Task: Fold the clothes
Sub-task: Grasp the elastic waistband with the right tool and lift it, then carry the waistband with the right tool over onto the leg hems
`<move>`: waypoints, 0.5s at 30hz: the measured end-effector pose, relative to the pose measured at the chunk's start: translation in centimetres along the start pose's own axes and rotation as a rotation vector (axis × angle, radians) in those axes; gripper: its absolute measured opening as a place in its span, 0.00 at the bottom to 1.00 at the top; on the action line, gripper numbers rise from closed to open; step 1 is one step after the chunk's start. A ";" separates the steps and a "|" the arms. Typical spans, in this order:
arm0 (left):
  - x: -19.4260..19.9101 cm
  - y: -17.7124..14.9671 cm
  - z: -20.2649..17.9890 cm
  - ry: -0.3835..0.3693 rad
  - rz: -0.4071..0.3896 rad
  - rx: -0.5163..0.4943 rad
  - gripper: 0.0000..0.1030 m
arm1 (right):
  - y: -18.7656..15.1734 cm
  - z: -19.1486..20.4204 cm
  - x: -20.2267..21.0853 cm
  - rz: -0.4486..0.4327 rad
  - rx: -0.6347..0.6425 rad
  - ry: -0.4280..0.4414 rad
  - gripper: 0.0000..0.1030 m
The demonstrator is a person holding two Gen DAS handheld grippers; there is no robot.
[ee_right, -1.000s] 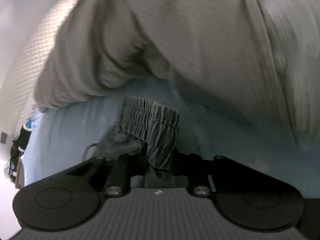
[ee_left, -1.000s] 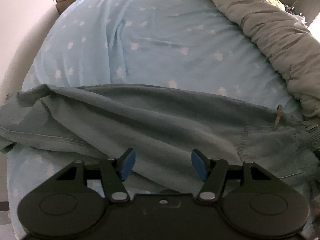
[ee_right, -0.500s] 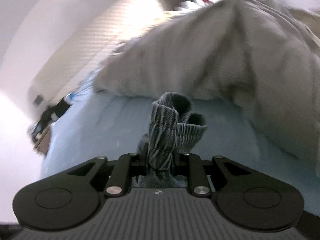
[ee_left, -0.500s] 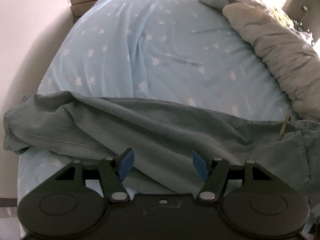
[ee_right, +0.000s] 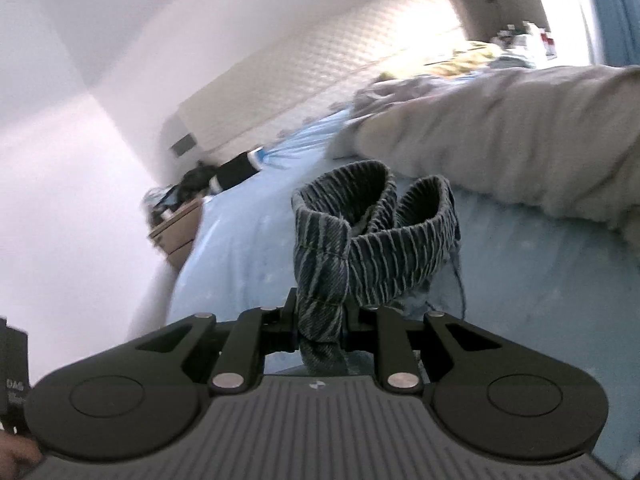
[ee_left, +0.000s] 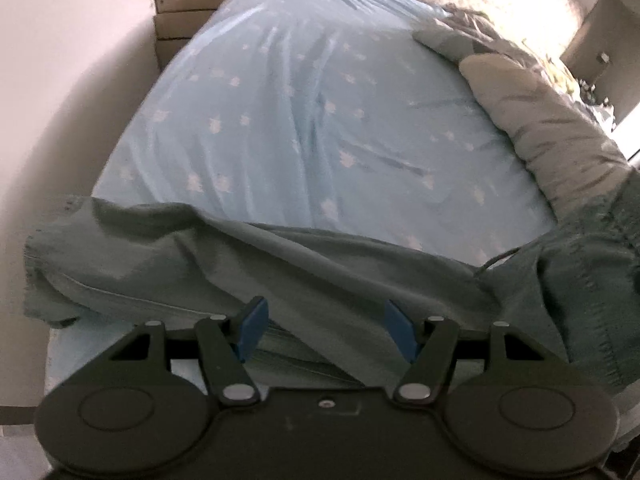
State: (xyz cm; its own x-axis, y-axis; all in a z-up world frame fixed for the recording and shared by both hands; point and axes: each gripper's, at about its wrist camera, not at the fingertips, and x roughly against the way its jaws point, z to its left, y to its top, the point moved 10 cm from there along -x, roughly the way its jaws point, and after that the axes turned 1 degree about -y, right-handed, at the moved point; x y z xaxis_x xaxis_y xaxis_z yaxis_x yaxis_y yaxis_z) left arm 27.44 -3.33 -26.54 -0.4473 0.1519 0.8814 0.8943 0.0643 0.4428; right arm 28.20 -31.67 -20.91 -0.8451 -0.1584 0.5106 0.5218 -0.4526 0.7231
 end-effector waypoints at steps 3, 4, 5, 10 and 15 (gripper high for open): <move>0.9 0.4 3.1 0.000 -0.013 0.022 0.60 | -1.4 4.1 -0.7 0.018 0.030 0.042 0.18; 1.1 0.5 4.5 0.005 -0.016 0.031 0.60 | -1.9 5.5 -1.1 0.021 0.041 0.057 0.18; 1.3 0.6 5.8 0.011 -0.019 0.040 0.60 | -2.4 6.9 -1.5 0.024 0.053 0.071 0.18; 2.3 0.4 12.6 0.057 -0.025 0.085 0.60 | -6.1 12.5 -4.0 0.071 0.089 0.122 0.18; 2.9 -0.5 18.3 0.103 -0.019 0.126 0.60 | -11.9 16.7 -9.0 0.163 0.190 0.139 0.18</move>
State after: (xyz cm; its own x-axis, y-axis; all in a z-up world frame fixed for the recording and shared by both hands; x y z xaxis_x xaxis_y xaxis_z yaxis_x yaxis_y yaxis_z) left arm 25.87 15.16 -27.21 -0.4572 0.0474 0.8881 0.8769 0.1908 0.4412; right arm 31.53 -10.19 -26.38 -0.7496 -0.3404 0.5677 0.6532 -0.2413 0.7178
